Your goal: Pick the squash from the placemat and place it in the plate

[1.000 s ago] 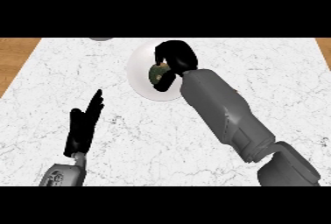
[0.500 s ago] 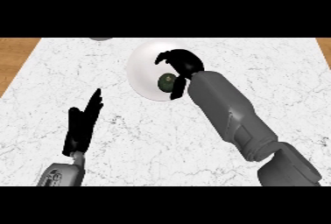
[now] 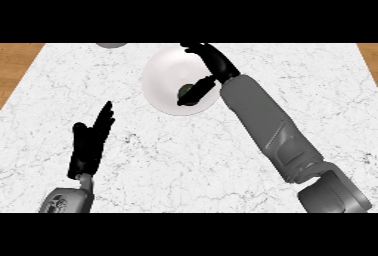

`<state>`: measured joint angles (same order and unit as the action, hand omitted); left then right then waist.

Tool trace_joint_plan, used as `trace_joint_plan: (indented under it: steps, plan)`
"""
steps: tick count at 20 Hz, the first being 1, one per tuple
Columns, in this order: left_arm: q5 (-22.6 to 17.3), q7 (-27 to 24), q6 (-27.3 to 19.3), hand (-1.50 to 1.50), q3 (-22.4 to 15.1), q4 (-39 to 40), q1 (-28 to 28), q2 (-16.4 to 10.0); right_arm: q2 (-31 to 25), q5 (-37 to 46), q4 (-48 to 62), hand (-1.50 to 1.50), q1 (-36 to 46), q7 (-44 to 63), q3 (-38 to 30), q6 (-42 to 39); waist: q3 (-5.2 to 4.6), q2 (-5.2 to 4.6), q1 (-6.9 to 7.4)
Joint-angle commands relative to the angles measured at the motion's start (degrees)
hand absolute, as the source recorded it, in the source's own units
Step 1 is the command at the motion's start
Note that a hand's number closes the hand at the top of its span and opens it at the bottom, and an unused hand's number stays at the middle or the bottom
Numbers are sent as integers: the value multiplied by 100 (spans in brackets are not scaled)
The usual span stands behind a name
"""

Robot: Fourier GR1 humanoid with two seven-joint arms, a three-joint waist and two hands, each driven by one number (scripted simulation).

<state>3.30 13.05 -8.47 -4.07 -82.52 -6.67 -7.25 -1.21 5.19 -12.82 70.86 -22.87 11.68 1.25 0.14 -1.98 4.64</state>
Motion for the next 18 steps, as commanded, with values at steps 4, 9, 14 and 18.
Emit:
trace_joint_plan:
  steps: [4,9,14,18]
  plan:
    - [-3,-60,32,0,20,-107,168,-38,-339,-470,339,-150,-245,-861,-571,-917,-6,13,-14]
    - [-5,-127,119,0,-81,-280,427,-30,-380,-470,559,-150,-189,-1071,-652,-1163,-5,6,76]
    - [106,-101,-73,0,-3,189,10,107,-82,-303,607,-150,-460,-1682,-553,-1005,-8,6,-53]
    - [27,-118,77,0,46,-57,51,-38,-157,-246,767,-150,-343,-1629,-574,-737,-6,-21,69]
